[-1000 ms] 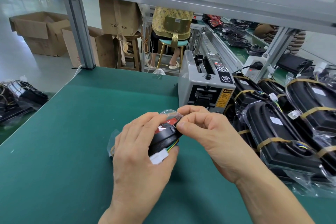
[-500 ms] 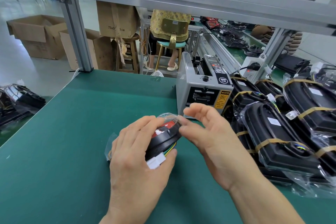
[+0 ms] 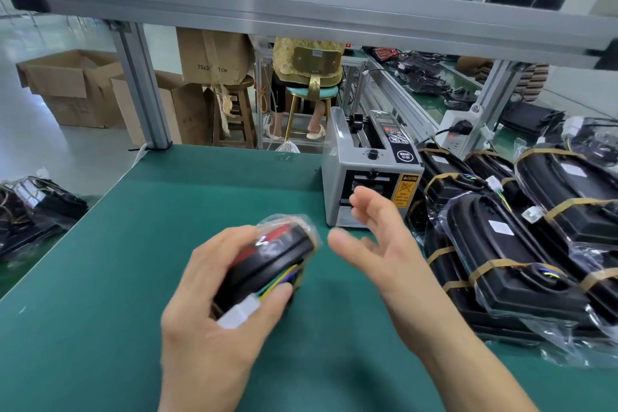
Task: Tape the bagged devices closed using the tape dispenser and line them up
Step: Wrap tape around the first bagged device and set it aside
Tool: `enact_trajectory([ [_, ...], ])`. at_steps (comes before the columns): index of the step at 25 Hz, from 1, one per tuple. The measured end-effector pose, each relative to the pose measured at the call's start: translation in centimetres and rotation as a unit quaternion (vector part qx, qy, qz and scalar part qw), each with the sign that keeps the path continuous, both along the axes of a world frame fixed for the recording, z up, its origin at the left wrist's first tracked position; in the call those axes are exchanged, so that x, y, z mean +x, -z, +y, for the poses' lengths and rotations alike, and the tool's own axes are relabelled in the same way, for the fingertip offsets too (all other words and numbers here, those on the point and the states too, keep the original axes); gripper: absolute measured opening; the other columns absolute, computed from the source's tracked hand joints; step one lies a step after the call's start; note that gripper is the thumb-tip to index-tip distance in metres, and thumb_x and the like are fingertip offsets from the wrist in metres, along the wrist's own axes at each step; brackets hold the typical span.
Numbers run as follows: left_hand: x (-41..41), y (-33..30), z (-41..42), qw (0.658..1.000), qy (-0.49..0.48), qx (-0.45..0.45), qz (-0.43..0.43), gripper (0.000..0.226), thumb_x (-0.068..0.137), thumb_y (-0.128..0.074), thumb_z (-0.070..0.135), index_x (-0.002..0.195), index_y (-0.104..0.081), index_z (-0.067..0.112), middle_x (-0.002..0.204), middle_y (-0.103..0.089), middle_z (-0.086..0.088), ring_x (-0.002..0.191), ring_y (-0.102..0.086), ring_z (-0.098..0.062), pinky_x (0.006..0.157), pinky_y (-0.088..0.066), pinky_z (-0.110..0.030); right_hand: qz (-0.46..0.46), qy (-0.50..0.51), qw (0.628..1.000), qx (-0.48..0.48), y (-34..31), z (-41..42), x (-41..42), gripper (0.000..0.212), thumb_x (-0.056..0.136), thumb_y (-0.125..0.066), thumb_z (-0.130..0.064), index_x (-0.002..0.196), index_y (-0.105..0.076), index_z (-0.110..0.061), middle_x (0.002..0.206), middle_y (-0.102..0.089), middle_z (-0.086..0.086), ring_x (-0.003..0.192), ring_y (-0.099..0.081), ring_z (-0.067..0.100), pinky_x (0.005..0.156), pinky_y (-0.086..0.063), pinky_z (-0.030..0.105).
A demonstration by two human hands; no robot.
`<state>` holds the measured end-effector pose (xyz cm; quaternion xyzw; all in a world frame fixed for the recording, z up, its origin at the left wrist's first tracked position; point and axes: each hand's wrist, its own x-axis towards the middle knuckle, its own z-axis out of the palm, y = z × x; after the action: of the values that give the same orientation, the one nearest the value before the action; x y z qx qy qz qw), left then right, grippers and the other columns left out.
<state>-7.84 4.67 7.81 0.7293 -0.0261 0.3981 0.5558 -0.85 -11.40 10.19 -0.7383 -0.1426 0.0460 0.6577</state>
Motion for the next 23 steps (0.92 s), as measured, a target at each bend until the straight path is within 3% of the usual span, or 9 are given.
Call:
enact_trajectory([
  [2,-0.1,0.1,0.9,0.982,0.094,-0.163,0.000,0.053,0.057,-0.084,0.019,0.108,-0.070,0.024,0.110,-0.069,-0.002,0.101,-0.065,-0.014,0.085,-0.050,-0.018,-0.028,-0.108,0.988,-0.105,0.1,-0.4,0.3,0.102,0.056,-0.086,-0.038,0.141,-0.031,-0.041,0.139,-0.041,-0.029,0.126,-0.036,-0.018,0.101,-0.028,0.003],
  [3,0.0,0.5,1.0,0.963,0.134,-0.235,-0.004,0.057,0.052,-0.086,0.023,0.107,-0.071,0.024,0.109,-0.070,-0.003,0.098,-0.067,-0.015,0.083,-0.052,-0.020,-0.042,-0.148,0.978,-0.140,0.2,-0.2,0.5,0.104,0.055,-0.088,-0.033,0.142,-0.032,-0.038,0.140,-0.043,-0.026,0.126,-0.040,-0.015,0.102,-0.032,0.006],
  [6,-0.1,1.6,1.4,0.923,0.182,-0.338,0.015,0.060,0.045,-0.082,0.020,0.104,-0.071,0.021,0.111,-0.069,-0.008,0.098,-0.066,-0.018,0.081,-0.053,-0.025,-0.114,-0.148,0.964,-0.188,-0.3,0.4,1.2,0.069,0.060,-0.086,-0.019,0.122,-0.056,-0.030,0.115,-0.064,-0.015,0.110,-0.059,0.002,0.099,-0.045,0.031],
  [9,-1.0,1.6,3.3,0.948,0.151,-0.260,0.106,0.069,0.048,-0.074,0.029,0.116,-0.064,0.028,0.127,-0.062,0.003,0.121,-0.054,-0.010,0.100,-0.041,-0.029,-0.221,-0.081,0.920,-0.314,-0.6,0.5,1.8,0.058,0.061,-0.082,-0.030,0.114,-0.057,-0.033,0.105,-0.060,-0.015,0.104,-0.054,0.008,0.098,-0.038,0.035],
  [11,-1.5,0.9,4.3,0.972,0.072,-0.149,0.167,0.071,0.050,-0.074,0.043,0.119,-0.059,0.042,0.133,-0.054,0.020,0.130,-0.041,0.003,0.102,-0.031,-0.021,-0.282,-0.043,0.877,-0.387,-0.4,0.9,1.8,0.060,0.063,-0.078,-0.034,0.118,-0.054,-0.034,0.108,-0.056,-0.015,0.107,-0.048,0.010,0.093,-0.028,0.029],
  [13,-1.2,-0.1,4.1,0.983,0.010,-0.021,0.183,0.059,0.059,-0.074,0.049,0.115,-0.059,0.045,0.129,-0.052,0.029,0.124,-0.040,0.013,0.098,-0.029,-0.006,-0.310,-0.040,0.846,-0.431,0.1,1.9,1.7,0.060,0.067,-0.073,-0.033,0.122,-0.052,-0.032,0.112,-0.054,-0.014,0.108,-0.046,0.012,0.087,-0.023,0.027],
  [16,0.1,-0.7,2.8,0.976,-0.025,0.055,0.207,0.034,0.072,-0.080,0.033,0.102,-0.065,0.037,0.109,-0.059,0.032,0.106,-0.051,0.012,0.089,-0.037,-0.006,-0.333,-0.055,0.807,-0.484,0.7,3.3,1.6,0.060,0.073,-0.067,-0.033,0.128,-0.045,-0.033,0.118,-0.050,-0.014,0.111,-0.042,0.012,0.090,-0.020,0.026],
  [19,1.1,-0.8,2.5,0.974,-0.044,0.036,0.218,0.022,0.076,-0.076,0.012,0.083,-0.069,0.032,0.088,-0.066,0.024,0.088,-0.058,0.003,0.075,-0.039,-0.005,-0.320,-0.083,0.806,-0.491,0.4,3.3,1.8,0.062,0.074,-0.067,-0.043,0.131,-0.044,-0.034,0.120,-0.050,-0.013,0.113,-0.042,0.012,0.093,-0.021,0.028],
  [23,1.5,-0.5,2.8,0.971,-0.024,-0.043,0.233,0.019,0.078,-0.073,0.011,0.071,-0.069,0.029,0.079,-0.069,0.013,0.077,-0.063,-0.015,0.072,-0.049,-0.031,-0.246,-0.122,0.881,-0.385,-1.1,2.7,2.5,0.049,0.079,-0.066,-0.055,0.123,-0.060,-0.034,0.113,-0.063,-0.013,0.108,-0.054,0.008,0.100,-0.034,0.033],
])
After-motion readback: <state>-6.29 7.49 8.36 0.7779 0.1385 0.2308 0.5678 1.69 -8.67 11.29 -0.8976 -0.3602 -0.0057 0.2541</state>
